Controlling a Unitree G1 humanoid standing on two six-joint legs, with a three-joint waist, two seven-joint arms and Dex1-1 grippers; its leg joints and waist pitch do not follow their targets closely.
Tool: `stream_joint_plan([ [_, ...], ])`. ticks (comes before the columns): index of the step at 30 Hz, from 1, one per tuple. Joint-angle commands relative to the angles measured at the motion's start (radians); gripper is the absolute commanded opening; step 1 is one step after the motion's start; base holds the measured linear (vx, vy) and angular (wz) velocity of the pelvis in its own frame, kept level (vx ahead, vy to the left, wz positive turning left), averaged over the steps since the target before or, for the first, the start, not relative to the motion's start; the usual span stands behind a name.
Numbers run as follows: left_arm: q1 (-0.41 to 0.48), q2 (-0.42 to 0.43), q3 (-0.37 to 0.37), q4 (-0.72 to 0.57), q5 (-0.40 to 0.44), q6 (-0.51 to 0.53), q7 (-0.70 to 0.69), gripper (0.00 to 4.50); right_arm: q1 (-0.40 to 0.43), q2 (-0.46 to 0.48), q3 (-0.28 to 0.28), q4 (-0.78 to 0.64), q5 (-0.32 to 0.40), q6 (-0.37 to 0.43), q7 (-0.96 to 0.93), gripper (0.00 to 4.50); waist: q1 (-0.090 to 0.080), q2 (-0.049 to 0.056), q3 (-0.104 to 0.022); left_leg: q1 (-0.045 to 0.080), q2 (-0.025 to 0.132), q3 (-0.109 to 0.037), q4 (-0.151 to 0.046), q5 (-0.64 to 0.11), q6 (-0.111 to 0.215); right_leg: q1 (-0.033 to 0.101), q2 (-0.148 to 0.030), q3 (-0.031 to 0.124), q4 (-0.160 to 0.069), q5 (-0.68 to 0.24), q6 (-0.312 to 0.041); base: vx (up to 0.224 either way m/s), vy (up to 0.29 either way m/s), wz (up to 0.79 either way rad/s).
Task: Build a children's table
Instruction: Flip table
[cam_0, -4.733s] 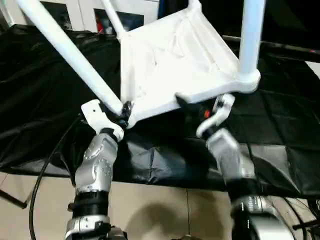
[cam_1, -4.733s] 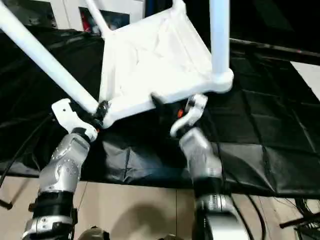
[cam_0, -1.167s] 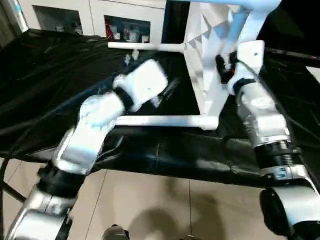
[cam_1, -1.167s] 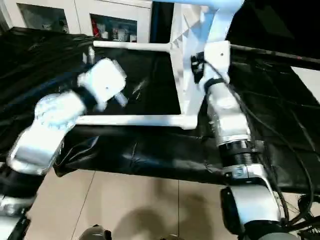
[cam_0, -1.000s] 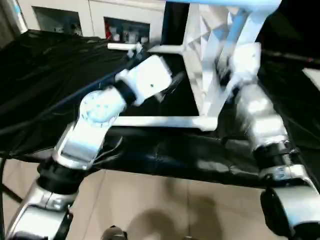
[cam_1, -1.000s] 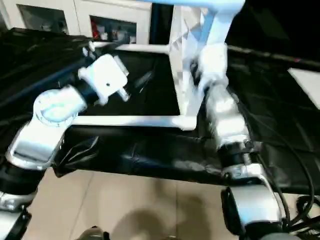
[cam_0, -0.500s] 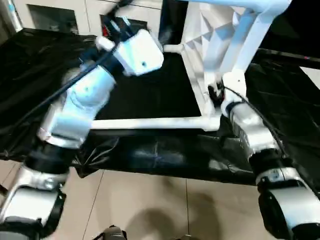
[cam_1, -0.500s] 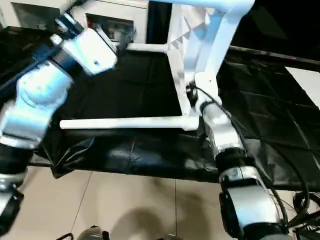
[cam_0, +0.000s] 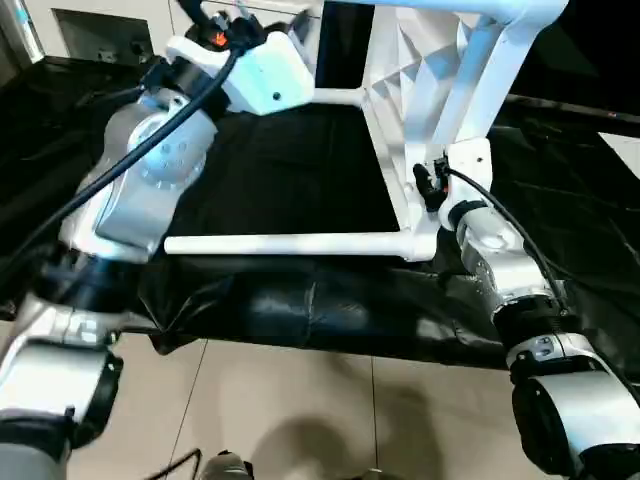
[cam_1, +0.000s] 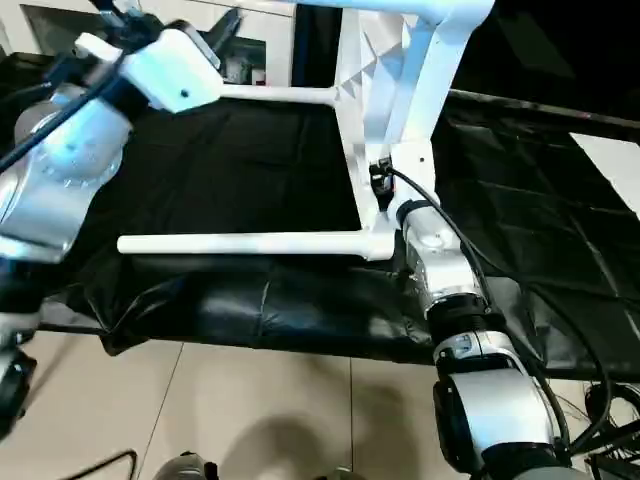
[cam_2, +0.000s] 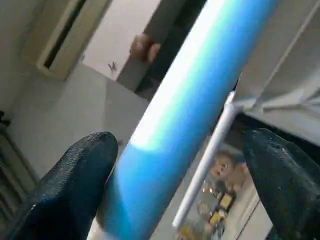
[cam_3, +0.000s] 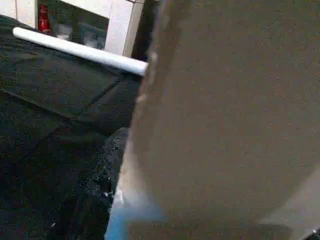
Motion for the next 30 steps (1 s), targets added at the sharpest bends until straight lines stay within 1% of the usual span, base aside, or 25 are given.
stream_joint_plan([
  [1, -0.027, -0.015, 0.017, 0.030, -0.019, 0.029, -0.006, 4.50, -0.020, -0.024, 0.011, 0.004, -0.032, -0.020, 0.008, 2.16, 0.002, 0.016, -0.072, 0.026, 0.033, -0.013, -0.074, -0.207, -0.060, 0.038, -0.074, 0.042, -0.076, -0.090, -0.167, 0.000, 0.000, 0.00],
  [3, -0.030, -0.022, 0.025, 0.037, -0.035, 0.033, -0.013, 4.50, -0.020, -0.025, 0.011, 0.005, -0.033, -0.024, 0.009, 2.16, 0.003, 0.014, -0.072, 0.024, 0.032, -0.013, -0.074, -0.204, -0.058, 0.040, -0.074, 0.042, -0.076, -0.087, -0.171, 0.000, 0.000, 0.00],
  [4, -0.037, -0.037, 0.042, 0.037, -0.059, 0.034, -0.004, 4.50, -0.021, -0.028, 0.011, -0.003, -0.036, -0.028, 0.011, 2.16, 0.003, 0.017, -0.072, 0.024, 0.033, -0.014, -0.074, -0.205, -0.059, 0.040, -0.075, 0.042, -0.075, -0.084, -0.174, 0.000, 0.000, 0.00],
  [6, -0.040, -0.049, 0.053, 0.033, -0.073, 0.040, 0.003, 4.50, -0.022, -0.033, 0.011, -0.012, -0.039, -0.029, 0.014, 2.16, 0.003, 0.016, -0.072, 0.025, 0.033, -0.013, -0.074, -0.208, -0.058, 0.040, -0.075, 0.042, -0.076, -0.082, -0.176, 0.000, 0.000, 0.00],
  [7, -0.041, -0.055, 0.058, 0.033, -0.080, 0.048, 0.004, 4.50, -0.023, -0.038, 0.010, -0.017, -0.040, -0.029, 0.016, 2.16, 0.003, 0.017, -0.072, 0.025, 0.033, -0.013, -0.074, -0.209, -0.055, 0.040, -0.075, 0.042, -0.077, -0.081, -0.177, 0.000, 0.000, 0.00],
  [9, -0.038, -0.063, 0.064, 0.032, -0.087, 0.058, 0.008, 4.23, -0.026, -0.050, 0.010, -0.026, -0.045, -0.030, 0.018, 2.16, 0.004, 0.017, -0.072, 0.025, 0.033, -0.013, -0.074, -0.210, -0.053, 0.040, -0.074, 0.042, -0.077, -0.083, -0.176, 0.000, 0.000, 0.00],
  [11, -0.036, -0.068, 0.068, 0.031, -0.097, 0.067, 0.004, 4.16, -0.028, -0.059, 0.012, -0.036, -0.049, -0.030, 0.020, 2.16, 0.005, 0.016, -0.072, 0.024, 0.033, -0.012, -0.073, -0.204, -0.050, 0.042, -0.075, 0.042, -0.077, -0.081, -0.177, 0.000, 0.000, 0.00],
  [12, -0.034, -0.071, 0.070, 0.030, -0.101, 0.068, 0.002, 4.02, -0.029, -0.066, 0.012, -0.042, -0.051, -0.031, 0.022, 2.16, 0.007, 0.018, -0.071, 0.025, 0.033, -0.012, -0.072, -0.204, -0.047, 0.042, -0.075, 0.043, -0.077, -0.086, -0.177, 0.000, 0.000, 0.00],
  [13, -0.033, -0.073, 0.071, 0.029, -0.103, 0.068, 0.000, 4.02, -0.029, -0.071, 0.011, -0.045, -0.052, -0.031, 0.024, 2.16, 0.007, 0.017, -0.070, 0.023, 0.033, -0.012, -0.072, -0.200, -0.043, 0.042, -0.075, 0.043, -0.078, -0.089, -0.176, 0.000, 0.000, 0.00],
  [15, -0.020, -0.091, 0.084, 0.009, -0.135, 0.072, -0.009, 3.74, -0.030, -0.099, 0.003, -0.071, -0.051, -0.028, 0.035, 2.16, 0.009, 0.020, -0.071, 0.023, 0.033, -0.012, -0.072, -0.191, -0.041, 0.043, -0.075, 0.043, -0.077, -0.082, -0.178, 0.000, 0.000, 0.00],
  [17, -0.009, -0.102, 0.084, -0.002, -0.145, 0.080, -0.019, 3.70, -0.032, -0.120, -0.002, -0.087, -0.052, -0.026, 0.042, 2.16, 0.014, 0.018, -0.072, 0.021, 0.031, -0.009, -0.067, -0.160, -0.027, 0.046, -0.074, 0.044, -0.074, -0.055, -0.180, 0.000, 0.000, 0.00],
  [18, -0.003, -0.106, 0.084, -0.005, -0.144, 0.084, -0.017, 3.54, -0.033, -0.128, -0.004, -0.092, -0.052, -0.025, 0.044, 2.16, 0.017, 0.023, -0.073, 0.018, 0.031, -0.009, -0.067, -0.137, -0.019, 0.047, -0.075, 0.044, -0.071, -0.034, -0.184, 0.000, 0.000, 0.00],
  [20, 0.001, -0.108, 0.084, -0.007, -0.143, 0.087, -0.014, 3.49, -0.034, -0.133, -0.005, -0.096, -0.051, -0.024, 0.046, 2.16, 0.020, 0.021, -0.074, 0.016, 0.030, -0.007, -0.064, -0.115, -0.010, 0.048, -0.072, 0.044, -0.069, -0.006, -0.188, 0.000, 0.000, 0.00],
  [21, 0.005, -0.111, 0.085, -0.007, -0.148, 0.088, -0.012, 3.48, -0.035, -0.146, -0.008, -0.110, -0.051, -0.022, 0.048, 2.16, 0.023, 0.023, -0.080, 0.013, 0.028, -0.006, -0.059, -0.067, 0.010, 0.050, -0.069, 0.044, -0.059, 0.063, -0.196, 0.000, 0.000, 0.00],
  [22, 0.005, -0.112, 0.086, -0.006, -0.151, 0.090, -0.013, 3.45, -0.036, -0.150, -0.009, -0.113, -0.051, -0.021, 0.049, 2.16, 0.023, 0.023, -0.080, 0.013, 0.028, -0.006, -0.059, -0.067, 0.010, 0.050, -0.069, 0.044, -0.059, 0.063, -0.196, 0.000, 0.000, 0.00],
  [23, 0.006, -0.116, 0.089, -0.004, -0.157, 0.094, -0.015, 3.45, -0.038, -0.161, -0.009, -0.120, -0.054, -0.022, 0.051, 2.16, 0.024, 0.024, -0.078, 0.013, 0.027, -0.003, -0.057, -0.061, 0.021, 0.046, -0.068, 0.044, -0.061, 0.076, -0.202, 0.000, 0.000, 0.00],
  [25, 0.010, -0.129, 0.104, -0.001, -0.182, 0.106, -0.019, 3.34, -0.041, -0.182, -0.010, -0.133, -0.060, -0.021, 0.056, 2.16, 0.028, 0.024, -0.075, 0.013, 0.027, -0.002, -0.058, -0.080, 0.028, 0.047, -0.069, 0.044, -0.065, 0.036, -0.202, 0.000, 0.000, 0.00],
  [27, 0.016, -0.145, 0.122, -0.001, -0.203, 0.120, -0.014, 3.30, -0.045, -0.203, -0.011, -0.146, -0.065, -0.018, 0.061, 2.15, 0.033, 0.024, -0.074, 0.015, 0.028, 0.000, -0.058, -0.095, 0.028, 0.044, -0.068, 0.045, -0.069, -0.003, -0.195, 0.000, 0.000, 0.00],
  [28, 0.022, -0.154, 0.134, -0.003, -0.215, 0.135, -0.016, 3.27, -0.046, -0.215, -0.013, -0.155, -0.065, -0.015, 0.067, 2.15, 0.034, 0.024, -0.074, 0.014, 0.028, -0.001, -0.058, -0.097, 0.028, 0.045, -0.069, 0.044, -0.070, -0.014, -0.193, 0.000, 0.000, 0.00],
  [30, 0.035, -0.164, 0.150, -0.011, -0.228, 0.159, -0.017, 3.20, -0.051, -0.241, -0.018, -0.176, -0.064, -0.006, 0.083, 2.14, 0.036, 0.022, -0.072, 0.012, 0.028, 0.000, -0.059, -0.110, 0.030, 0.045, -0.070, 0.044, -0.074, -0.067, -0.176, 0.000, 0.000, 0.00],
])
